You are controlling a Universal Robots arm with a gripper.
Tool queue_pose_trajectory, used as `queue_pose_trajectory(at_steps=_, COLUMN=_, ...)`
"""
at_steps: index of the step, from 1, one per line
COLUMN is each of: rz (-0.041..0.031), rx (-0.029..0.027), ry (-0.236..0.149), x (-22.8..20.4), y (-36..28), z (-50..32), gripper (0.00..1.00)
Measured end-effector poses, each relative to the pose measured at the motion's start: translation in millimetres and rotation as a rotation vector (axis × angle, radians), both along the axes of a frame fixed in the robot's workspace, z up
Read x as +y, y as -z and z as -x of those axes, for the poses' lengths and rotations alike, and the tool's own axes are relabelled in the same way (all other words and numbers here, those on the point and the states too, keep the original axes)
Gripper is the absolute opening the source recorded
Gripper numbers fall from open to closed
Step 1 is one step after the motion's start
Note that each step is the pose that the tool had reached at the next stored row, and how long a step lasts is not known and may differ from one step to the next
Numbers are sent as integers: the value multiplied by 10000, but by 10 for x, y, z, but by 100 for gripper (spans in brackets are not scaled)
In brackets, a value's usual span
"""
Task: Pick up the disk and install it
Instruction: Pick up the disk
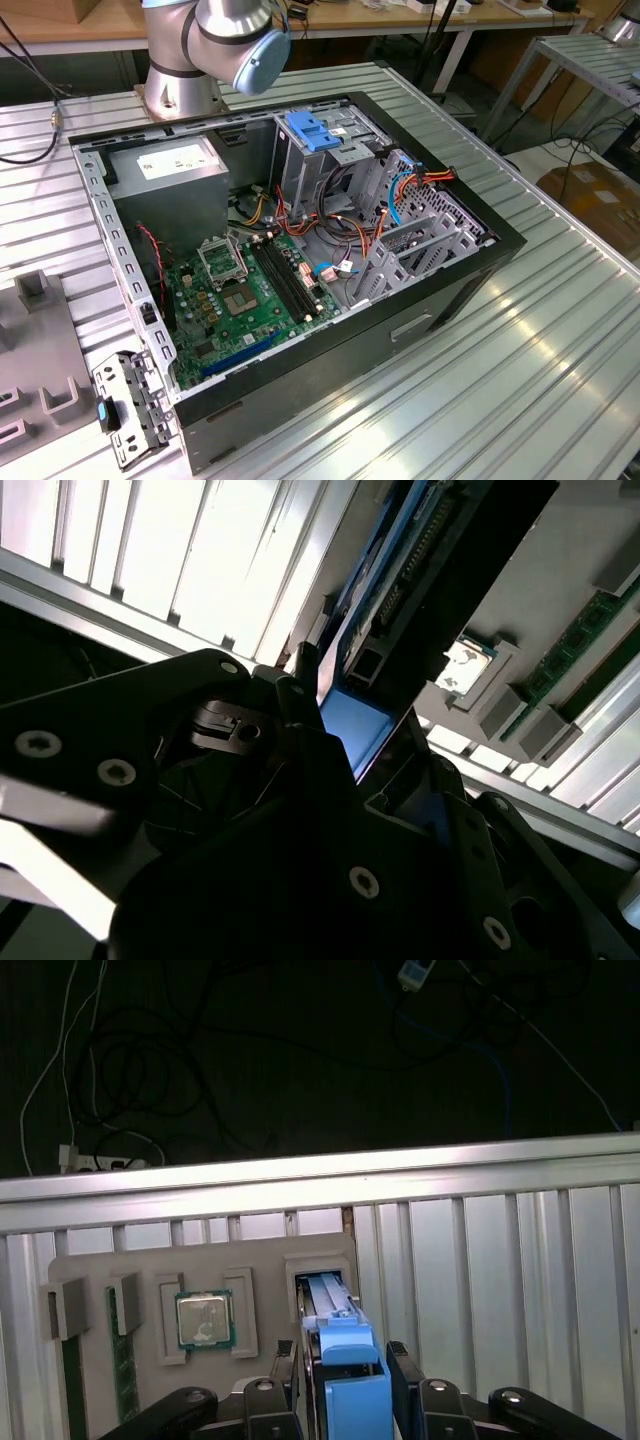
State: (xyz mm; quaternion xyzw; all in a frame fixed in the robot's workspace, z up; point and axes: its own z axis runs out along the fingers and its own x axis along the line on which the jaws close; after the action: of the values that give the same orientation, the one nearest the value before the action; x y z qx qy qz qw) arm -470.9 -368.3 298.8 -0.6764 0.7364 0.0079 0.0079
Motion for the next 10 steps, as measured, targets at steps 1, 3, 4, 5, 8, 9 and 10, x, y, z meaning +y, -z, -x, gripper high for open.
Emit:
queue_pose_trajectory(at_steps=1, rz=0, rx=0, ry=0, x=0, y=0, z=0, gripper=48)
queue_pose_trajectory(at_steps=3, rz=-1, rx=-1, ry=0, x=0, y=2, z=0, gripper=48)
queue_pose_trajectory(at_steps=4, rz=-1, rx=-1, ry=0, x=0, y=2, z=0, gripper=48)
queue_pose_trajectory(at_steps=5, rz=-1, rx=-2, ry=0, x=0, y=2, z=0, gripper=48)
queue_pose_trajectory(at_steps=8, rz=-3, rx=-1, ry=0, x=0, y=16, z=0, gripper=48)
queue_pose_trajectory(at_steps=9, rz=-1, rx=9, ry=0, x=0, y=24, z=0, gripper=48)
queue_pose_trajectory(at_steps=10, rz=-1, rx=13, ry=0, x=0, y=33, z=0, gripper=48)
